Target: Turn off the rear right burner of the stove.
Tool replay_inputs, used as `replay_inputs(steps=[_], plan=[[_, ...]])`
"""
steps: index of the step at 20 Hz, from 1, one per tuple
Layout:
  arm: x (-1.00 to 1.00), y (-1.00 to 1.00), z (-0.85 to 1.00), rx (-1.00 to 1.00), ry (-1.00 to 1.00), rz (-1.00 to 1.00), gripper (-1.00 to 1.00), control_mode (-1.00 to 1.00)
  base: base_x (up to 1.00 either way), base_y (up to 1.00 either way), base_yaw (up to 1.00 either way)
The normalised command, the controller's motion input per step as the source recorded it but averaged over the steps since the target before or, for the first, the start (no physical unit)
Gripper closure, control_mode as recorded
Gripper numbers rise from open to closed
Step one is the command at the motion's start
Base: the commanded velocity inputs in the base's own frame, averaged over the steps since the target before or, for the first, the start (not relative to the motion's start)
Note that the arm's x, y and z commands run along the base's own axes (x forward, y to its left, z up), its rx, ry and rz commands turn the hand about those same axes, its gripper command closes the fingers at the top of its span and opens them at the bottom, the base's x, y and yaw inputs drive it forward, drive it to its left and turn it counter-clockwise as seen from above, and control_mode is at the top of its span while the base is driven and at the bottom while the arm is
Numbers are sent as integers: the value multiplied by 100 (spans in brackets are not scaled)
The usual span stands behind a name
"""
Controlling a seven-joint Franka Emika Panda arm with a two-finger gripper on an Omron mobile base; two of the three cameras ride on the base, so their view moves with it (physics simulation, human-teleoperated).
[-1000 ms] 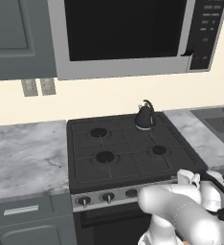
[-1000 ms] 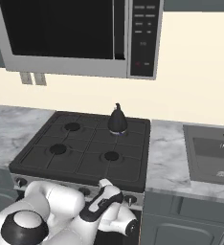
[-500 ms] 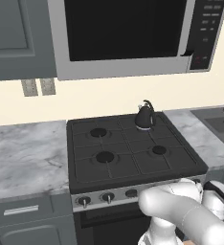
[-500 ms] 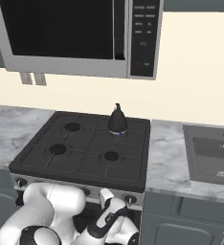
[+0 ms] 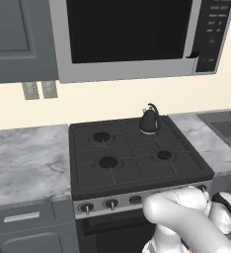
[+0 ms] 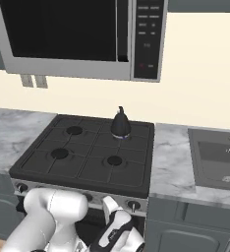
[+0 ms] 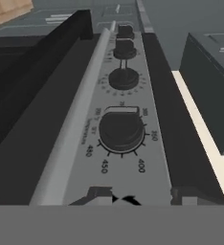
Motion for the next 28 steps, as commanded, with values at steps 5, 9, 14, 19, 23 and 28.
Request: replay_inputs(steps=[5, 9, 14, 19, 23, 28], plan=[[1, 0, 0, 0, 0, -2, -100, -100, 0, 0, 0], [2, -1, 4, 0, 0, -3, -100, -100, 0, 0, 0], [0, 0, 10, 0, 3, -13, -100, -100, 0, 0, 0], [0, -1, 0, 0, 2, -18, -100, -100, 0, 0, 0], [0, -1, 0, 0, 3, -17, -100, -100, 0, 0, 0], [-1, -10, 0, 0, 3, -15, -100, -100, 0, 0, 0]])
